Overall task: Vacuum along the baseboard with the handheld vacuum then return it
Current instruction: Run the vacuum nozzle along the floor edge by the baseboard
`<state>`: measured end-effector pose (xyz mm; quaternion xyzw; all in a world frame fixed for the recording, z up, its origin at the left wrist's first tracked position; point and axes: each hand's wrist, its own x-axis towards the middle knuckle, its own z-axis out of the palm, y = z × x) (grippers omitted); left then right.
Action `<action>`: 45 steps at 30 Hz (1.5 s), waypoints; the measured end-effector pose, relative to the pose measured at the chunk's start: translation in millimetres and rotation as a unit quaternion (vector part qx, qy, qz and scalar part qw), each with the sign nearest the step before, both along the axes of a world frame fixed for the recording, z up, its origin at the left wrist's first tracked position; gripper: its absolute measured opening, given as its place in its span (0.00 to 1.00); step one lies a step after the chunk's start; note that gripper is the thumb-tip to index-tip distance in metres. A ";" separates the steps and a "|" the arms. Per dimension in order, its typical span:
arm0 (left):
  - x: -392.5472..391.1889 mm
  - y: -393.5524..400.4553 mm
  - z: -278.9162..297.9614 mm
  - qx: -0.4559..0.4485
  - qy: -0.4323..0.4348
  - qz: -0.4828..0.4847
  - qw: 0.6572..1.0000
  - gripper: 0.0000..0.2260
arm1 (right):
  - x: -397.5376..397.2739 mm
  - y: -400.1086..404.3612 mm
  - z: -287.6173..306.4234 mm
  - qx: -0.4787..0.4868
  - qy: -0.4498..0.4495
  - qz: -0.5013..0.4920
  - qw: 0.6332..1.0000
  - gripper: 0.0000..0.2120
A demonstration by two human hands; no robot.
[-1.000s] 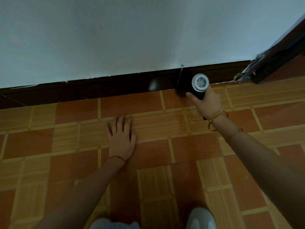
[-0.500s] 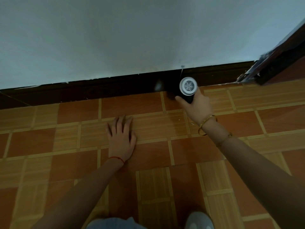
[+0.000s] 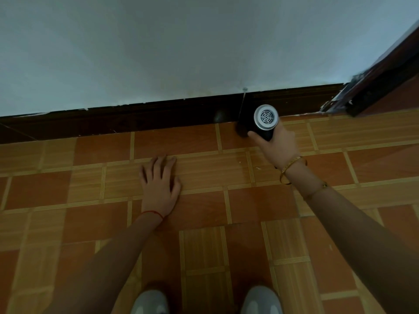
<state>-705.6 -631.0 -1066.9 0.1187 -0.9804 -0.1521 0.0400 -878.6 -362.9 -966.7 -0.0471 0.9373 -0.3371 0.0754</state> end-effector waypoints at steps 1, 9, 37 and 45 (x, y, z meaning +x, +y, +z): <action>-0.1 0.4 0.6 0.002 -0.001 0.001 1.000 0.23 | 0.2 -0.4 1.4 0.007 -0.008 0.020 1.000 0.32; 0.3 0.4 1.3 -0.001 -0.006 0.001 1.000 0.24 | 2.4 8.5 17.4 0.044 -0.019 0.053 0.997 0.30; -0.3 0.2 -1.0 -0.007 -0.007 0.003 1.000 0.23 | 25.3 -25.5 9.9 0.044 -0.015 0.056 0.997 0.32; -0.8 0.0 -1.0 -0.009 0.006 -0.001 1.000 0.23 | 19.4 -85.6 -1.2 0.009 0.005 0.101 0.995 0.33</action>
